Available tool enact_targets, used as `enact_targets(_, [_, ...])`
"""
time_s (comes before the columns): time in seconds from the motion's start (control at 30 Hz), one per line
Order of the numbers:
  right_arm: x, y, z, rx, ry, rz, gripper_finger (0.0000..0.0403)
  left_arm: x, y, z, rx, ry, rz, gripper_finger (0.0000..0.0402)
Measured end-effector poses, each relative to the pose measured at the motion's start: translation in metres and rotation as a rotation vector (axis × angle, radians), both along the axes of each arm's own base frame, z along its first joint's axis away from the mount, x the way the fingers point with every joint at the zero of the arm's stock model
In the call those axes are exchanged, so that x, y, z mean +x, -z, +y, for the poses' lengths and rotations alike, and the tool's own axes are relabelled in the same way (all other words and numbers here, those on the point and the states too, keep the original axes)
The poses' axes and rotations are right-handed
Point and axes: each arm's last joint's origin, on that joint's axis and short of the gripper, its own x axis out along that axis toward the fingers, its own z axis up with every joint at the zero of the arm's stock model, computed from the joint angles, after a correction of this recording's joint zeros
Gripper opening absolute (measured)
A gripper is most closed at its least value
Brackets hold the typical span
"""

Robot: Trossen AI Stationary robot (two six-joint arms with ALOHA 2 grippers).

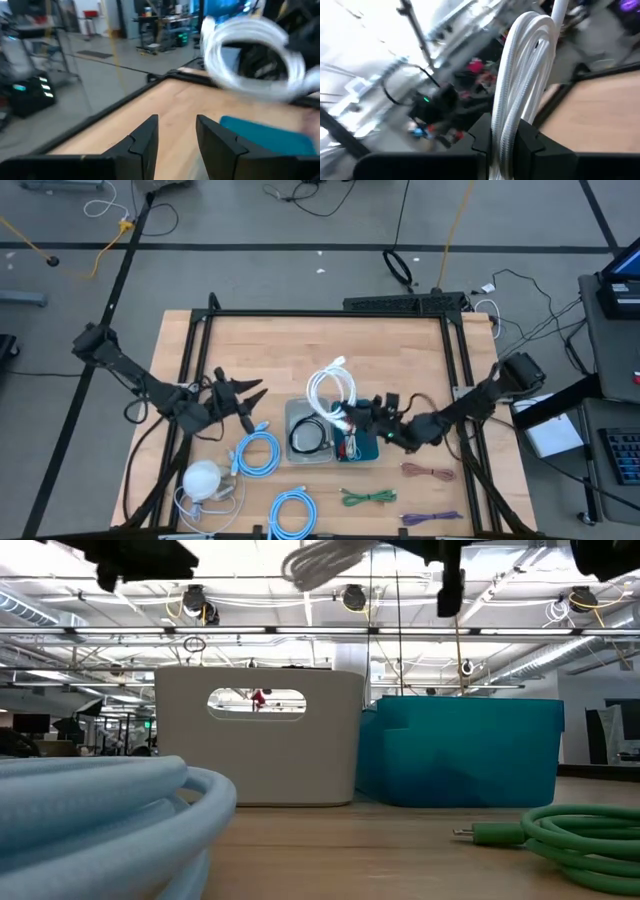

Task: Pick & Place USB Port
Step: Put the white display cable into the gray bin

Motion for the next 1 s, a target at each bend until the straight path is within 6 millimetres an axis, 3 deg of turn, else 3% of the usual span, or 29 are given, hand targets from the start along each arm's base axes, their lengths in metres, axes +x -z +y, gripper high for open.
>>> enact_targets(0.27, [0.038, -0.010, 0.024, -0.132, -0.084, 0.021, 0.0028, 0.020, -0.004, 0.008, -0.182, 0.272, -0.190, 0.0136])
enact_targets(0.53, [0.035, -0.019, 0.043, -0.234, -0.100, 0.033, 0.0028, 0.018, 0.009, 0.032, -0.321, 0.528, -0.398, 0.0147])
enact_targets(0.77, [0.044, -0.008, 0.038, -0.167, -0.238, 0.068, 0.0028, 0.026, 0.013, 0.064, -0.348, 0.807, -0.307, 0.0224])
enact_targets(1.0, [0.051, -0.001, 0.029, -0.115, -0.306, 0.111, 0.0028, 0.030, 0.015, 0.089, -0.353, 0.892, -0.174, 0.0265])
